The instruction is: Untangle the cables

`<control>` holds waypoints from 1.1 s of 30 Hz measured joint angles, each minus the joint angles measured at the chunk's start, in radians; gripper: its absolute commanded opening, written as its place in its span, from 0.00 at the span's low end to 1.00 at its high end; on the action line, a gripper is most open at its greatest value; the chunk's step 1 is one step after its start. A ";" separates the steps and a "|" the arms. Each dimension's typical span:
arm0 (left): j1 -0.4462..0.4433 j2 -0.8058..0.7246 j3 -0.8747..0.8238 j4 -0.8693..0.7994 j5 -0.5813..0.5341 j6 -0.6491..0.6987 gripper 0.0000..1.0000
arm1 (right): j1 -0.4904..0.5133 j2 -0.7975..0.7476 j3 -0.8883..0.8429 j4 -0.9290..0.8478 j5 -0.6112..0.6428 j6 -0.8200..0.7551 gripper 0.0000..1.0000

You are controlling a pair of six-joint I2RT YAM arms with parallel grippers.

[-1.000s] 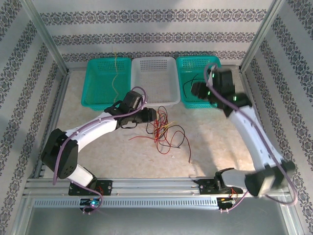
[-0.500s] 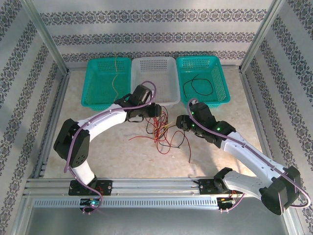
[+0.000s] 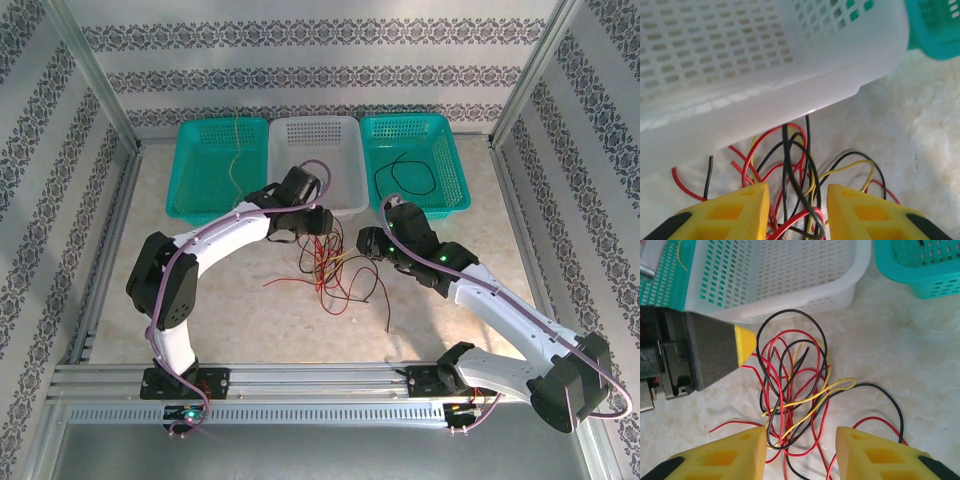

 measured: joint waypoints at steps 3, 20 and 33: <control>0.000 -0.003 -0.031 0.001 0.011 -0.001 0.41 | 0.000 0.024 0.000 0.004 0.000 0.017 0.41; 0.000 -0.190 -0.153 -0.007 0.023 -0.008 0.46 | 0.002 0.157 -0.026 -0.001 -0.002 0.119 0.35; -0.042 -0.196 -0.272 0.009 0.083 -0.064 0.70 | 0.100 0.386 -0.099 0.077 -0.100 0.240 0.09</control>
